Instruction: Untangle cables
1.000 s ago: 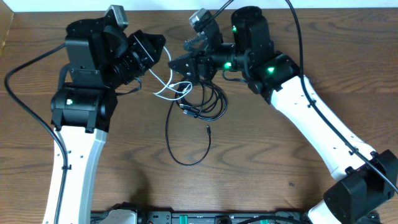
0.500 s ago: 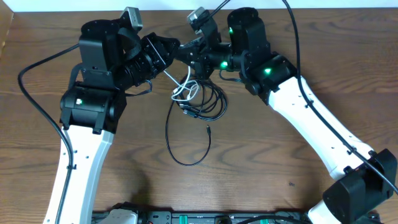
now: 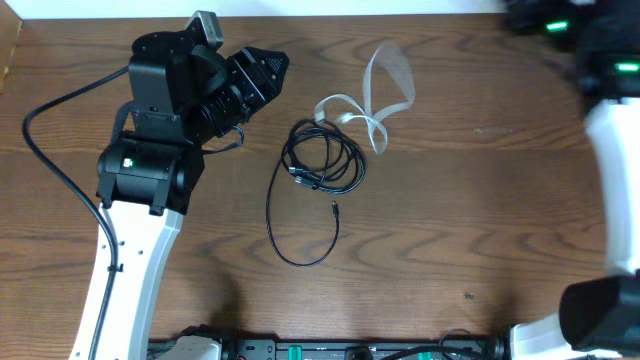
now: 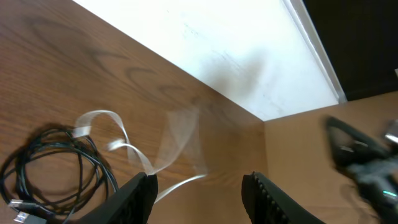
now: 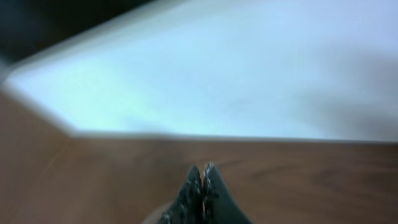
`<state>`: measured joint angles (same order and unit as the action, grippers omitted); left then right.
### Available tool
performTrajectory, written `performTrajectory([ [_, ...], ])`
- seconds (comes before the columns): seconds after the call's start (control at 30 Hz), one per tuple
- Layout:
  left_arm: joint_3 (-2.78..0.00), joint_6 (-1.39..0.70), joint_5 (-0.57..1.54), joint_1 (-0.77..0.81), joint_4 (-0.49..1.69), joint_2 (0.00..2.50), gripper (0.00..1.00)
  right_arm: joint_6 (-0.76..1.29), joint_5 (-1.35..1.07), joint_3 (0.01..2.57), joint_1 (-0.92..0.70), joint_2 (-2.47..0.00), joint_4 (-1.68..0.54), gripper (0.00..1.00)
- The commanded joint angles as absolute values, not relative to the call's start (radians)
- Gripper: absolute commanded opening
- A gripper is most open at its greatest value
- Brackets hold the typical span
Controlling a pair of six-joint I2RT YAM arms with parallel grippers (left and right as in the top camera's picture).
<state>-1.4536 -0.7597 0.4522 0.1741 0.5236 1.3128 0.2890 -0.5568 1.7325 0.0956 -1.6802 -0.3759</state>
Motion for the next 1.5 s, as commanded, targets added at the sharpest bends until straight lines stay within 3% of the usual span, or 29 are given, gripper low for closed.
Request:
performTrajectory([
  [0.0, -1.472, -0.718, 0.425, 0.176, 0.522, 1.313, 0.5, 0.341, -0.56, 1.796, 0.263, -1.625, -0.39, 0.01],
  [0.2, -1.472, -0.706, 0.424, 0.176, 0.523, 1.313, 0.5, 0.347, -0.603, 1.797, 0.448, -1.639, -0.435, 0.01],
  [0.43, -1.472, -0.488, 0.406, 0.175, 0.568, 1.313, 0.5, 0.206, -0.618, 1.797, 0.387, -1.671, -0.606, 0.02],
  [0.53, -1.472, -0.467, 0.292, 0.175, 0.657, 1.314, 0.53, 0.192, -0.609, 1.797, 0.32, -1.691, -0.658, 0.14],
  [0.73, -1.47, -0.463, 0.17, 0.175, 0.776, 1.349, 0.56, 0.139, -0.583, 1.796, 0.152, -1.758, -0.772, 0.54],
  [0.97, -1.47, -0.456, 0.171, 0.175, 0.808, 1.421, 0.56, 0.053, -0.522, 1.796, -0.009, -1.9, -0.811, 0.79],
  [1.47, -1.47, -0.438, 0.167, 0.173, 0.808, 1.482, 0.57, -0.068, -0.506, 1.796, -0.162, -2.168, -0.68, 0.86],
])
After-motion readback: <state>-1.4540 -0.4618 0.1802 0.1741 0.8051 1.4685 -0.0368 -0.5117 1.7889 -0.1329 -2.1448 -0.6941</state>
